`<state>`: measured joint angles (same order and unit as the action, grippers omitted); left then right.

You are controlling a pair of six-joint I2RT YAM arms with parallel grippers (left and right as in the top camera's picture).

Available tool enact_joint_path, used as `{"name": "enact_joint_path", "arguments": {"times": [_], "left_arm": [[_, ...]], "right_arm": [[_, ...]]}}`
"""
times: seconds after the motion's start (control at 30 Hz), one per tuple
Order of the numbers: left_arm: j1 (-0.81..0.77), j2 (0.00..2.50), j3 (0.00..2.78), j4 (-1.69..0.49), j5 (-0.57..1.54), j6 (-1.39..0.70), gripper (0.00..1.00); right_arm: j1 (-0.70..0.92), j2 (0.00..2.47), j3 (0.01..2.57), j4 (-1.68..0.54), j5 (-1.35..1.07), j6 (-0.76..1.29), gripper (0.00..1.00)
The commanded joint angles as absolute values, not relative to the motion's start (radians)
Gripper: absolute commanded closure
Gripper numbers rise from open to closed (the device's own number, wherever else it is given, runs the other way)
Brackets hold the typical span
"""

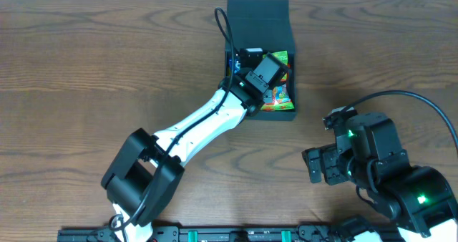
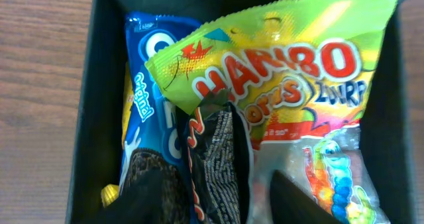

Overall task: Pack container
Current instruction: 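Release the Mars bar and move the left gripper to the lid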

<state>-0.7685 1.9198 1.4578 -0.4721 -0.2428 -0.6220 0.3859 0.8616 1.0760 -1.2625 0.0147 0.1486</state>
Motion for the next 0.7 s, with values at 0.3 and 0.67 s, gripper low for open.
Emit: {"name": "enact_joint_path", "arguments": {"times": [0.3, 0.67], "left_arm": [[-0.745, 1.601, 1.489, -0.575, -0.247, -0.605, 0.04], [-0.389, 1.612, 1.490, -0.506, 0.233, -0.630, 0.04]], "right_arm": [[0.400, 0.857, 1.077, -1.260, 0.012, 0.148, 0.01], [0.400, 0.857, 1.077, -1.256, 0.011, 0.148, 0.01]]}}
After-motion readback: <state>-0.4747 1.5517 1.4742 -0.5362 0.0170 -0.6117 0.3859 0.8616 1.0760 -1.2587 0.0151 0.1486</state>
